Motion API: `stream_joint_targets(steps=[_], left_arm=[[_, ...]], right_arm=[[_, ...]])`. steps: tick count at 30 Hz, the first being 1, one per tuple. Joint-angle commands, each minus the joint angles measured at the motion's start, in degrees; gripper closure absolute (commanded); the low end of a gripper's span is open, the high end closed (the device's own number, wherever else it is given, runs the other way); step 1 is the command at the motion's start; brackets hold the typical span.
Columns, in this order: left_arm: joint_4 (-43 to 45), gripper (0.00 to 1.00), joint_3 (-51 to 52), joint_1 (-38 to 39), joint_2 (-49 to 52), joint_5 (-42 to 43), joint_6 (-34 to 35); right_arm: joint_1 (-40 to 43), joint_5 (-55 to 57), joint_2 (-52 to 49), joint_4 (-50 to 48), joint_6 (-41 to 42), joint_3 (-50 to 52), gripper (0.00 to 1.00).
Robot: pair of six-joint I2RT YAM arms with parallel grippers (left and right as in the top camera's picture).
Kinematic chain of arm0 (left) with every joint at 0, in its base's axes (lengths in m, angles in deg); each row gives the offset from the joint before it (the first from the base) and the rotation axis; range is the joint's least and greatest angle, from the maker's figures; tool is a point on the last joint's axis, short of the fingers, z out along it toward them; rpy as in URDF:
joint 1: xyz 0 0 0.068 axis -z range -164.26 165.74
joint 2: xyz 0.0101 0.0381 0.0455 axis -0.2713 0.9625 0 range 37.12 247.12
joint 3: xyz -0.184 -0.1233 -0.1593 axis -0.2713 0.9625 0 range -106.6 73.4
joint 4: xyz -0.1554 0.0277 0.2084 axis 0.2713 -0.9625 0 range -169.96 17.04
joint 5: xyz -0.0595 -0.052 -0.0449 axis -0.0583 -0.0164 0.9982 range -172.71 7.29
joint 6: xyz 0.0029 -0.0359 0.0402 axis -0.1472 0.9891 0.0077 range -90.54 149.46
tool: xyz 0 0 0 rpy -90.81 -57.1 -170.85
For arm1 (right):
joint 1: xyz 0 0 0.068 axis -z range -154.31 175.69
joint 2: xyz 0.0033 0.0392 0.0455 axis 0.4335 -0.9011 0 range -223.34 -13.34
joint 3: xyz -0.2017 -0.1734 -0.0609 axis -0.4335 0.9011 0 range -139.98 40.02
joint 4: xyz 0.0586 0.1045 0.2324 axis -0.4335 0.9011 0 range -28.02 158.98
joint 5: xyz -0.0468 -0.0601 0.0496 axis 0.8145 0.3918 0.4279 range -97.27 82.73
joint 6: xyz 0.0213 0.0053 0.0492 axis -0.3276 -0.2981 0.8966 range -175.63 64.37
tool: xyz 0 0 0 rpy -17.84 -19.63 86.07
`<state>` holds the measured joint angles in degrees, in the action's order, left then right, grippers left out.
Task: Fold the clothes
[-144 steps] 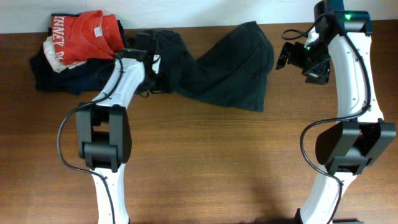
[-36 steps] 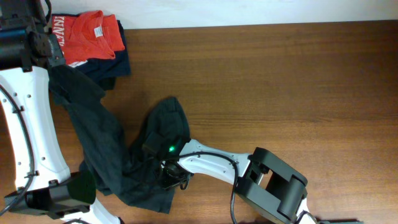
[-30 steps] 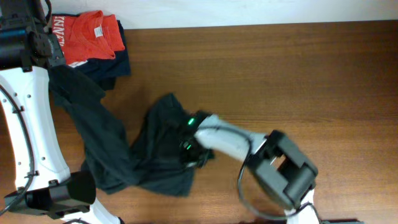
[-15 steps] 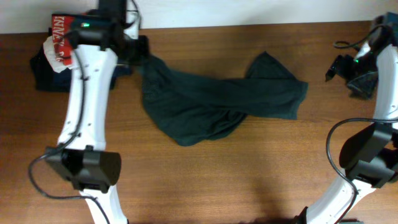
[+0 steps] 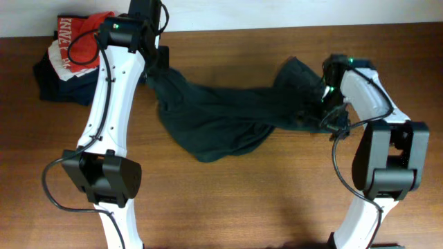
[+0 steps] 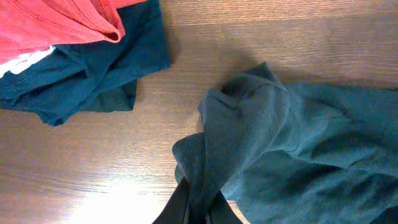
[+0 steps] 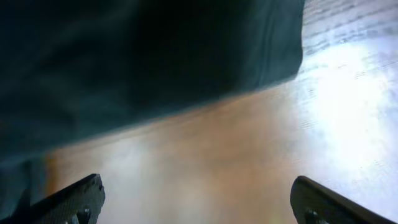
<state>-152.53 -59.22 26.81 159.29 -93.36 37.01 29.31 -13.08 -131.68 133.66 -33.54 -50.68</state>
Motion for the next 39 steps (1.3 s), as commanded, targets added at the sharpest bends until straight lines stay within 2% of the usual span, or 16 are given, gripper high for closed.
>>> stream_joint_targets(steps=[1, 5, 6, 7, 8, 11, 13, 14, 18, 22, 24, 26, 29, 34, 37, 39], left_arm=[[0.04, 0.94, -0.37, -0.48, 0.31, -1.40, 0.33], [0.02, 0.94, -0.37, -0.48, 0.31, -1.40, 0.35], [0.02, 0.94, -0.37, -0.48, 0.31, -1.40, 0.35], [0.02, 0.94, -0.37, -0.48, 0.31, -1.40, 0.35], [0.04, 0.94, -0.37, -0.46, 0.31, -1.38, 0.35], [0.13, 0.94, -0.37, -0.46, 0.31, -1.38, 0.35], [0.28, 0.94, -0.37, -0.46, 0.31, -1.40, 0.35], [0.28, 0.99, -0.39, -0.46, 0.28, -1.40, 0.35], [-2.19, 0.99, -4.39, -0.24, 0.02, -1.40, 0.33], [-11.06, 0.99, -20.04, -0.24, -0.04, -1.40, 0.33], [-13.14, 0.99, -24.04, -0.24, -0.04, -1.38, 0.33], [-14.19, 0.99, -24.59, -0.20, -0.02, 0.24, 0.35], [-16.57, 0.99, -21.75, -0.20, 0.09, 3.69, 0.35], [-11.72, 0.99, -8.17, -0.20, 0.68, 3.52, 0.59], [-0.02, 0.99, 2.49, -0.26, 0.72, 1.29, 0.59], [11.15, 0.99, 9.33, -0.37, 0.72, 0.28, 0.57]], right_arm=[[1.66, 1.57, 0.85, -5.31, 2.05, 5.99, 0.01], [1.62, 1.42, 0.85, -14.14, -0.83, 9.86, 0.00], [1.66, 1.36, 0.85, -16.00, -0.81, 9.92, 0.04], [1.66, 1.31, 0.85, -17.05, -0.79, 9.92, 0.13], [1.66, 1.33, 0.85, -17.57, -0.61, 9.92, 0.30], [1.66, 1.36, 0.85, -18.36, -0.59, 9.92, 0.69], [2.19, 1.38, 0.87, -16.68, -0.59, 9.01, 0.90], [3.10, 1.38, 0.87, -13.81, -0.59, 7.02, 0.96], [8.09, 1.60, 0.90, 0.55, -0.66, -6.71, 0.96], [12.66, 1.68, 0.90, 20.96, -3.89, -30.42, 0.96], [12.98, 1.84, 0.90, 25.66, -4.94, -36.17, 0.96], [12.85, 1.57, 1.07, 25.66, -5.75, -36.94, 0.96], [12.85, 1.77, 0.50, 25.66, -5.75, -35.78, 0.96], [12.79, 2.47, -2.73, 25.66, -5.70, -34.56, 0.96], [12.57, 0.42, -4.98, 22.86, -5.60, -32.48, 0.96], [11.63, 0.48, -6.86, 16.59, -5.60, -31.98, 0.96]])
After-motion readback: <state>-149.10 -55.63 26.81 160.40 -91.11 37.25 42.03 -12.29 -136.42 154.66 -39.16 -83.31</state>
